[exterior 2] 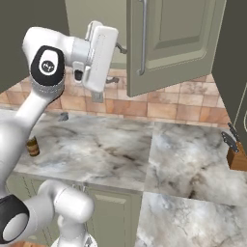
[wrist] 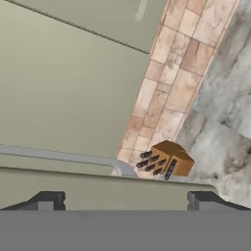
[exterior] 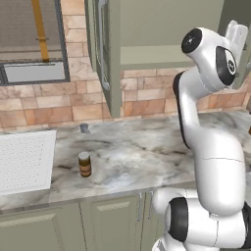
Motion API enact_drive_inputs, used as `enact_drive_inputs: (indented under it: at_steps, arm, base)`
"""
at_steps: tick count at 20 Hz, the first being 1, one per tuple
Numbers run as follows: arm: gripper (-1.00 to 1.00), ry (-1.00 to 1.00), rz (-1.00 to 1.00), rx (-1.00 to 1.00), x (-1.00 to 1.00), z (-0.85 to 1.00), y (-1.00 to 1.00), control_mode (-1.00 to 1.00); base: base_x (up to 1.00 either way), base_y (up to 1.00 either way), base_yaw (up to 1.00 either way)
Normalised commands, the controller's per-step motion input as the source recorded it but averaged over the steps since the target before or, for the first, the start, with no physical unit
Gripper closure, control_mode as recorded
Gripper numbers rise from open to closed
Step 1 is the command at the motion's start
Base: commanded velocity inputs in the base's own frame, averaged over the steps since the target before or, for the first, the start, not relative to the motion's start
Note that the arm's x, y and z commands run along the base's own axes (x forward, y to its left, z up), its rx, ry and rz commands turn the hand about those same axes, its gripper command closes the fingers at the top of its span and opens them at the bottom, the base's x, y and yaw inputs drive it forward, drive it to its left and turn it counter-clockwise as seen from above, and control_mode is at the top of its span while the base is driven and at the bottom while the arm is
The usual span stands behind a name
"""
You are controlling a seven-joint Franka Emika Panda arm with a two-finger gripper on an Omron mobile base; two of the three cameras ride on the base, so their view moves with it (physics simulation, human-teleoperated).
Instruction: Open the cabinet. Pick the bar soap and place it next to the sink. Then close the cabinet.
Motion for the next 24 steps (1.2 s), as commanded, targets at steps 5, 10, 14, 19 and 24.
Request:
enact_drive_inputs:
  at_steps: [5, 10, 14, 19, 24]
  arm:
    - [-1.00, -0.08, -0.12, 0.12, 0.28, -0.18, 0.20, -1.00]
    - [-1.00, -0.09, -0.04, 0.07, 0.42, -0.28, 0.09, -1.00]
    - [-1.00, -0.12, 0.00, 0.00, 0.46, -0.34, 0.00, -1.00]
    - [-1.00, -0.15, 0.00, 0.00, 0.32, -0.33, -0.08, -1.00]
    - [-1.00, -0.08, -0.01, 0.00, 0.28, -0.30, -0.36, -1.00]
  base:
    - [0.00, 0.00, 0.00]
    - [0.00, 0.00, 0.00]
    - [0.00, 0.00, 0.00]
    - [0.00, 0.00, 0.00]
    - [0.00, 0.00, 0.00]
